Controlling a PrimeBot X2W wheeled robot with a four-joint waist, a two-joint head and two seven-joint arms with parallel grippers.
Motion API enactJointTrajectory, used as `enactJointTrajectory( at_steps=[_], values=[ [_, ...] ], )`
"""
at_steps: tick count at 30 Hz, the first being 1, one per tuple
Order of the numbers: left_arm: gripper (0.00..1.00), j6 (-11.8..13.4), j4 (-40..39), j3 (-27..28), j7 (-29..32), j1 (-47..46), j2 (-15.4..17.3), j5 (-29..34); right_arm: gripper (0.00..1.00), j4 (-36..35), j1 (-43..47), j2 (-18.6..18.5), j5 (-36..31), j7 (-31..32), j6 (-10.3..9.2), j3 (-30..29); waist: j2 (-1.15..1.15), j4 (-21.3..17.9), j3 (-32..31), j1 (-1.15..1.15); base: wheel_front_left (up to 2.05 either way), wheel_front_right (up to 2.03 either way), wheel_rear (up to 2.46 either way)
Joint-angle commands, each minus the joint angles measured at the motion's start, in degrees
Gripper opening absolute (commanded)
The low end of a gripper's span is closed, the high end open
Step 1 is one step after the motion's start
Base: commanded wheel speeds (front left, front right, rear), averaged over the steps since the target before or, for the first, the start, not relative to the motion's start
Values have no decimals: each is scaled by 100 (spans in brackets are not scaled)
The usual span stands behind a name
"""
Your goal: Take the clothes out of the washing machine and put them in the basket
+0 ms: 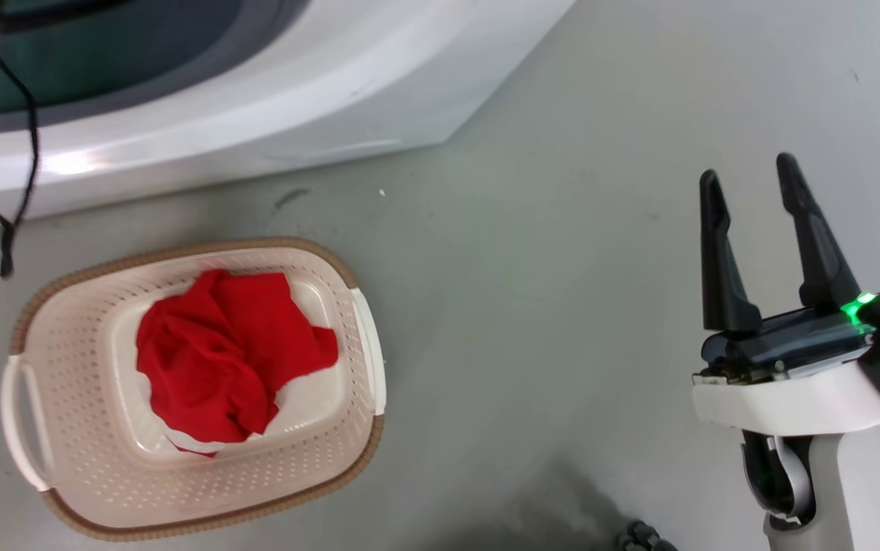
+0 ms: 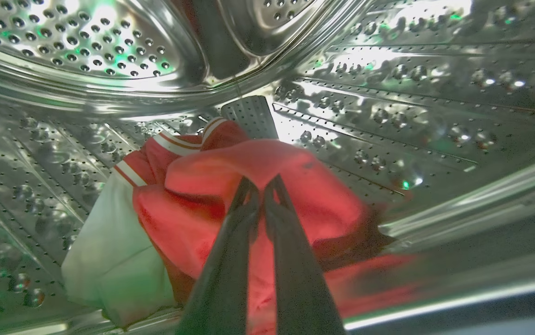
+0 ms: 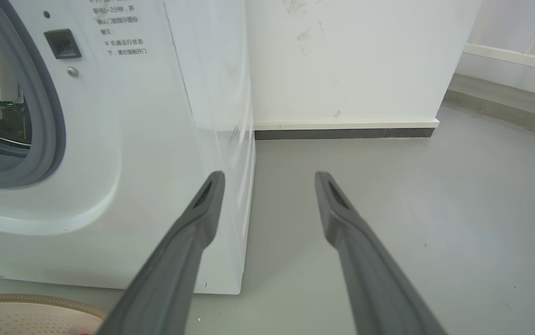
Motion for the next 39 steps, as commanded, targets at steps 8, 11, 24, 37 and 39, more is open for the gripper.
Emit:
enactJointTrajectory(
  at_steps=[8, 11, 24, 37, 39],
  values=[
    [0, -2, -252, -322, -754, 1184, -117, -512, 100, 121, 370, 6, -209, -13, -5, 54, 0, 377, -1065, 0, 0, 0, 0],
    [0, -2, -319, -444, -1105, 1604, -75, -579, 100, 163, 501, 6, -258, -13, -5, 86, 0, 422, -1337, 0, 0, 0, 0],
    [0, 25, -1013, -534, -1834, 3213, -128, -915, 100, 288, 1128, 5, -456, -13, -6, 139, 0, 719, -2389, 0, 0, 0, 0],
    [0, 613, -2961, -386, -1864, 5250, -117, -769, 100, 389, 1652, 7, -581, -13, -5, 205, 0, 957, -3258, 0, 0, 0, 0],
    [0, 718, -3301, -391, -1865, 5595, -83, -754, 100, 396, 1691, 7, -578, -13, -6, 214, 0, 973, -3347, 0, 0, 0, 0]
  ],
)
